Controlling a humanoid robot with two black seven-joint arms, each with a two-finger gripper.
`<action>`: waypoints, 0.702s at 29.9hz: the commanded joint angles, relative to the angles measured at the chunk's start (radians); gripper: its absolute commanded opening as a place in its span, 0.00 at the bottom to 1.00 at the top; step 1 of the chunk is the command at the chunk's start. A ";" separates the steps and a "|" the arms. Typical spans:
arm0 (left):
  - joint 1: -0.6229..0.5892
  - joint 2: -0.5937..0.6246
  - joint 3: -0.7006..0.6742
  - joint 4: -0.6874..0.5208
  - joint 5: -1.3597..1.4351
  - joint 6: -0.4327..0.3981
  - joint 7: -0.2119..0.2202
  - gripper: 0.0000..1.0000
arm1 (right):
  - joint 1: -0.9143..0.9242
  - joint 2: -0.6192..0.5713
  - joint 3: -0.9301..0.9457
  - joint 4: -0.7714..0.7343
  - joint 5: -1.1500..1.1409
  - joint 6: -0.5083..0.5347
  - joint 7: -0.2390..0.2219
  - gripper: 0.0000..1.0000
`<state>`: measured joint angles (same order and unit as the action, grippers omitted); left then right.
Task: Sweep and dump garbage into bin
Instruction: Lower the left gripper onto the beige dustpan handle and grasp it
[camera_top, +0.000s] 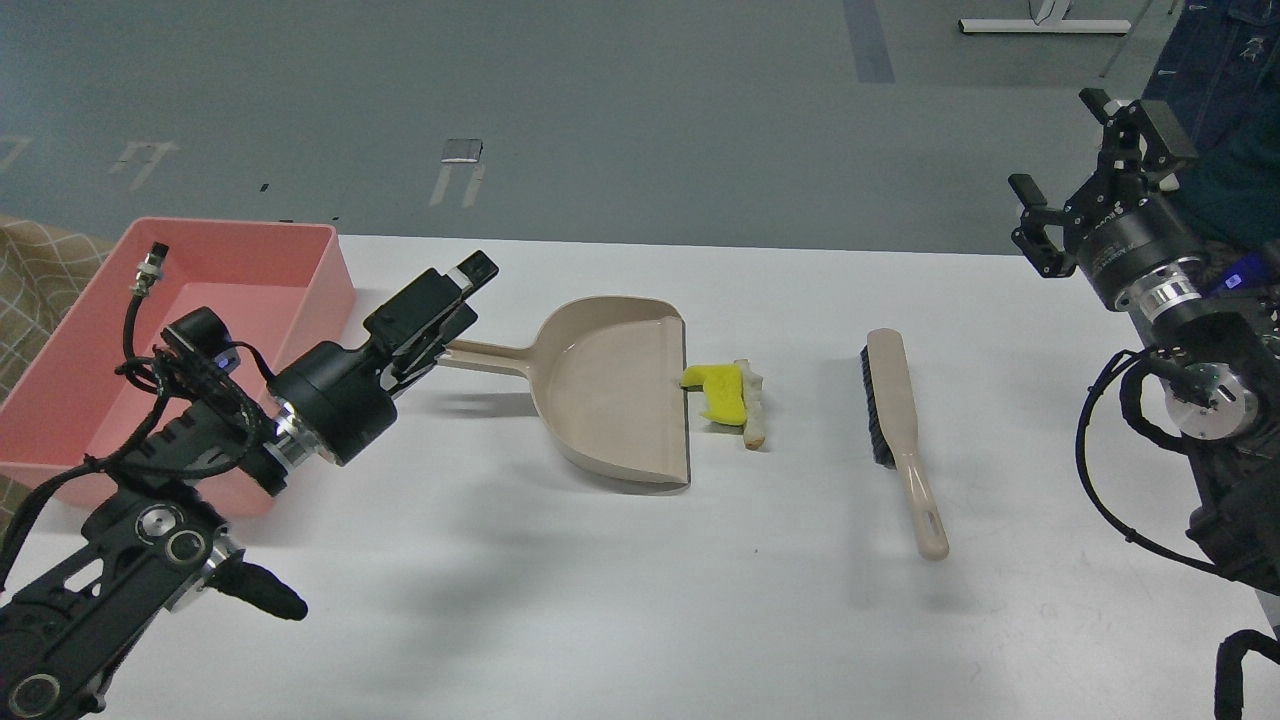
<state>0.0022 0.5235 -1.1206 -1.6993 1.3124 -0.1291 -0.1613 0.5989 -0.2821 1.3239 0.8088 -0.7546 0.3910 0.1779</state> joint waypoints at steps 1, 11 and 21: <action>0.031 -0.011 0.007 0.021 0.004 0.034 -0.001 0.98 | -0.005 0.003 0.000 0.001 0.000 0.000 0.000 1.00; 0.048 -0.098 0.022 0.168 0.008 0.129 -0.061 0.98 | -0.002 0.003 0.000 0.001 0.000 0.002 0.000 1.00; 0.038 -0.112 0.054 0.251 0.019 0.203 -0.058 0.98 | -0.005 0.001 0.000 0.001 0.000 0.002 0.000 1.00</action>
<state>0.0407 0.4131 -1.0732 -1.4672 1.3285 0.0581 -0.2208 0.5944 -0.2821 1.3239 0.8112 -0.7547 0.3928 0.1782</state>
